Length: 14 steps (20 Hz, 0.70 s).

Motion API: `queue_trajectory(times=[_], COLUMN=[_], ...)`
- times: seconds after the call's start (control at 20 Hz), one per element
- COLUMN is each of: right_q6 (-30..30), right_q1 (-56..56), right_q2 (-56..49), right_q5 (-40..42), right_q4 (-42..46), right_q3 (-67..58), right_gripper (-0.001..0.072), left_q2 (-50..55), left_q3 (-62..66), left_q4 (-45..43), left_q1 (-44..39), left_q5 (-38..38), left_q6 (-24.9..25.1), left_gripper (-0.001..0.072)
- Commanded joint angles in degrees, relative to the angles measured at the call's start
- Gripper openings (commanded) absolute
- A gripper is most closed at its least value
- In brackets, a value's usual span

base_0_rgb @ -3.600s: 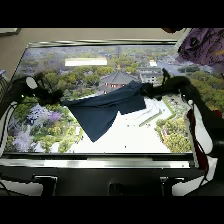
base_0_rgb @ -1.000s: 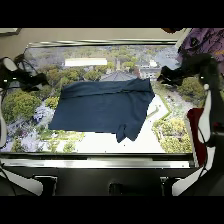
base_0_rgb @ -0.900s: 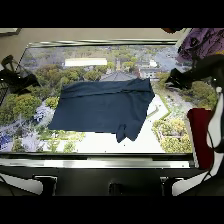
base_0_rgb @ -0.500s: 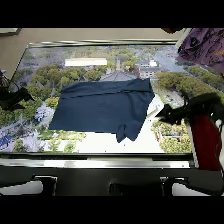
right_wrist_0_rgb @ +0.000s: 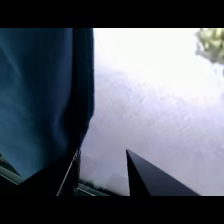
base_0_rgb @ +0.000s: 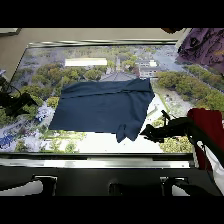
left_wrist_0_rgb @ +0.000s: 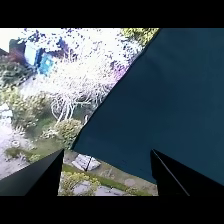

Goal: Fold the clothes and pants, and hang the long-sleeved shirts on hangers.

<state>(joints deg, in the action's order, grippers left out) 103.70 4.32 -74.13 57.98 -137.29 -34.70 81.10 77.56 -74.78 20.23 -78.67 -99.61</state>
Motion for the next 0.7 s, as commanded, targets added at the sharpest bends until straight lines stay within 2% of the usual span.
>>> queue_trajectory(times=[0.0, 0.2, 0.45, 0.5, 0.6, 0.65], right_q6=[0.1, 0.5, 0.9, 0.9, 0.9, 0.9], right_q1=[-1.0, -1.1, -6.1, -8.0, -8.7, -8.0], right_q2=[0.1, -0.2, -4.9, -5.1, -4.7, -3.8], right_q5=[-7.3, -8.9, -6.6, -7.2, -8.4, -8.6], right_q4=[-3.8, -6.8, -8.0, -8.0, -7.8, -7.2], right_q3=[1.0, 1.0, 1.0, 1.0, 0.6, 0.0], right_gripper=[0.0359, 0.0407, 0.0397, 0.0311, 0.0044, 0.0029], left_q2=[-0.1, -0.1, -0.1, -0.1, -0.2, -0.5], left_q3=[-0.2, -0.2, -0.3, -0.3, -0.8, -1.9], left_q4=[0.3, 0.3, 0.3, 0.5, 2.3, 4.4], left_q1=[0.0, 0.0, 0.9, 1.7, 3.8, 5.2], left_q5=[0.2, 0.7, 1.1, 0.9, 0.5, 0.5], left_q6=[0.0, 0.0, 0.0, 0.2, 3.0, 5.5], left_gripper=[0.0615, 0.0615, 0.0616, 0.0616, 0.0616, 0.0615])
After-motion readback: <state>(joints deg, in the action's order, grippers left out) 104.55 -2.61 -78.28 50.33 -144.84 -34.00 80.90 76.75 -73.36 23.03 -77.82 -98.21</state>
